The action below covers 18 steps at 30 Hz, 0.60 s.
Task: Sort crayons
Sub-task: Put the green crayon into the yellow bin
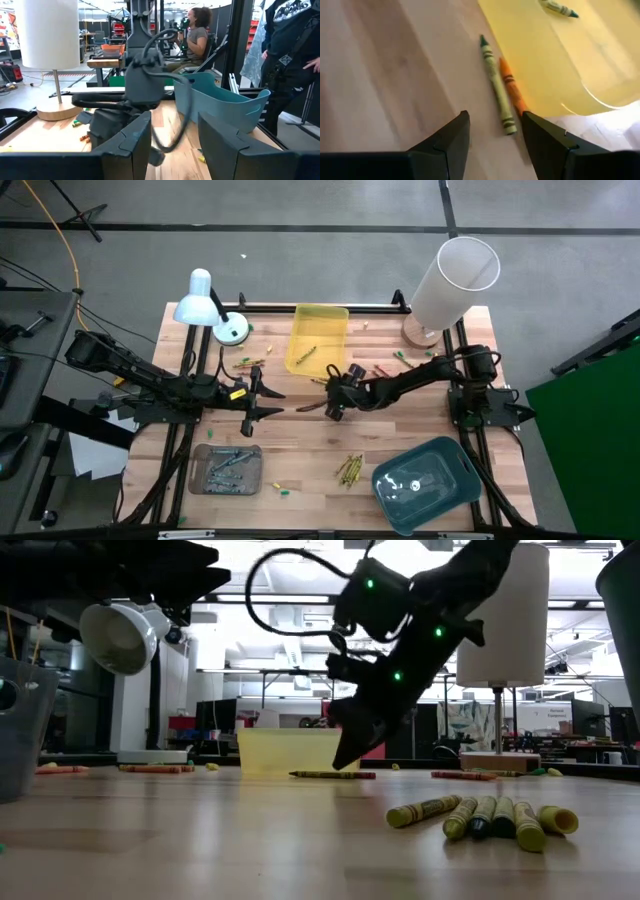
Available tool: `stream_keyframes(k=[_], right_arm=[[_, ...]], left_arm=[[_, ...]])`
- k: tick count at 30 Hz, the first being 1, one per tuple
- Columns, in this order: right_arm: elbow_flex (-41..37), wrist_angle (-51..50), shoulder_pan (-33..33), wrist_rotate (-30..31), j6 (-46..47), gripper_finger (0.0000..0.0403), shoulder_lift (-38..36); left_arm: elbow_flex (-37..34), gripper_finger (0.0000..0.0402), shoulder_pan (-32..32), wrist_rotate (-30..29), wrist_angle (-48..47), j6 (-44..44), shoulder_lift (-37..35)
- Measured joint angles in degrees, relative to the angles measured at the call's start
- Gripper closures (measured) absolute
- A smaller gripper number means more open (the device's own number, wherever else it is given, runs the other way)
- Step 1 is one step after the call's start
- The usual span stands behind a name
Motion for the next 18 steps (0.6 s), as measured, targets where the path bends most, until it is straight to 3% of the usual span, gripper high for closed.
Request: stream_keyframes(k=[6, 18], right_arm=[[-2.8, 7.8, -1.1, -3.2, -0.8, 0.0226, 0.0], [-3.2, 7.7, -1.5, -3.5, -1.7, 0.0226, 0.0]], left_arm=[[0.0, 0.0257, 0.0, 0.0, 0.0, 0.0, 0.0], [0.0, 0.0257, 0.0, 0.0, 0.0, 0.0, 0.0]])
